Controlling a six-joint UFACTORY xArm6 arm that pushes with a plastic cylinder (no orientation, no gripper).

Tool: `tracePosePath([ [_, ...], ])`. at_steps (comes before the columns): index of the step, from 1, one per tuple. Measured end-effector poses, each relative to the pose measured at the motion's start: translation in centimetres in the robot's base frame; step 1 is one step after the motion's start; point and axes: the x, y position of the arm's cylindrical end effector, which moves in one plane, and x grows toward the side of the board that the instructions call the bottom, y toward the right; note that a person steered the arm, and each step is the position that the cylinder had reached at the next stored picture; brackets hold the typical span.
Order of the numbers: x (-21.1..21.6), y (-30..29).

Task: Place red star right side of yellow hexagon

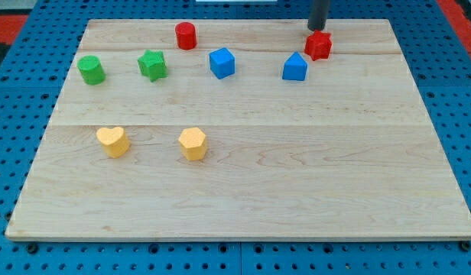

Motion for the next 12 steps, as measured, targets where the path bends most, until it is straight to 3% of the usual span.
tracePosePath([
  [1, 1.1, -1.5],
  [5, 11.0, 5.7],
  [10, 25.9, 2.0],
  [12, 28.0, -2.6],
])
